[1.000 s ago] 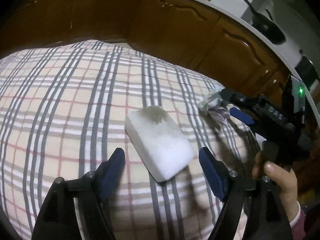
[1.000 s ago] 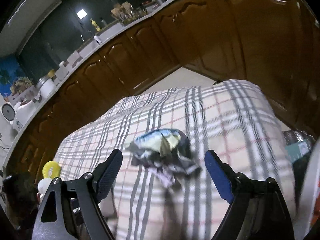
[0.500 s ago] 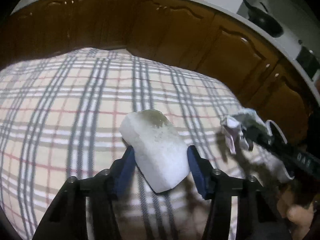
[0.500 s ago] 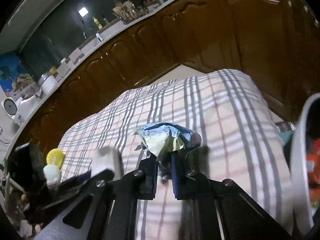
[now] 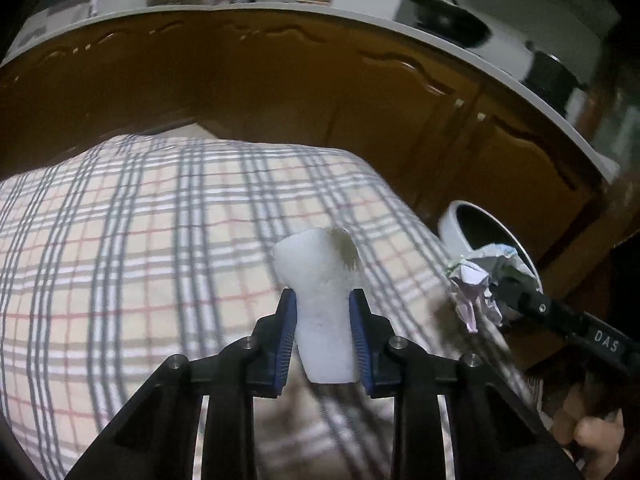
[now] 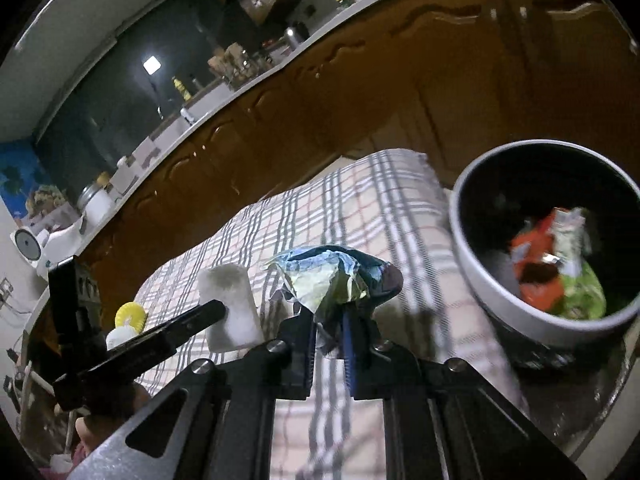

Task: Collect trash
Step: 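Grasp the white foam block with the left tool while the right tool grasps the silver wrapper, then carry the foam block and silver wrapper into the bin and release both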

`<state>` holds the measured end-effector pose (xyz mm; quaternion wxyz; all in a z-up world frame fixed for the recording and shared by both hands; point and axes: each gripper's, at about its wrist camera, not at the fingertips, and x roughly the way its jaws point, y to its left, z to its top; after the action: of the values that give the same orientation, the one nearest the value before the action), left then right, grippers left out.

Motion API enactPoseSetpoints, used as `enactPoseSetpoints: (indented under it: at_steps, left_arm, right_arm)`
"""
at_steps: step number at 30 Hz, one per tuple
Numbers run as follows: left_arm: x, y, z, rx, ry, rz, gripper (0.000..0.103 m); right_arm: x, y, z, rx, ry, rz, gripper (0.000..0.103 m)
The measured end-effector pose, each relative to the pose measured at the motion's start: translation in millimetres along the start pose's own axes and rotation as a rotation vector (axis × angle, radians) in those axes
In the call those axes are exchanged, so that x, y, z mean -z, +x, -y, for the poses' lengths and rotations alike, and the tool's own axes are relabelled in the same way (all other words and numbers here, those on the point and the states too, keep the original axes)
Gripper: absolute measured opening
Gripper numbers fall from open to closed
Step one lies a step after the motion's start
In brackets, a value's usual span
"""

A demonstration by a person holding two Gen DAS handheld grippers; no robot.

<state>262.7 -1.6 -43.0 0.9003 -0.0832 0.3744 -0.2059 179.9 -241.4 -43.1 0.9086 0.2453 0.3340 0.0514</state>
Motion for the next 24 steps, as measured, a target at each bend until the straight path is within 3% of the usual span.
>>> enactPoseSetpoints:
  at_steps: [12, 24]
  left_arm:
    - [11, -5, 62, 0.031, 0.132, -0.039, 0.025]
    - [6, -2, 110, 0.050, 0.196, -0.035, 0.025]
  right_arm:
    - [10, -47, 33, 0.055, 0.053, 0.068, 0.011]
    - [12, -80, 66, 0.082, 0.078, 0.122, 0.011]
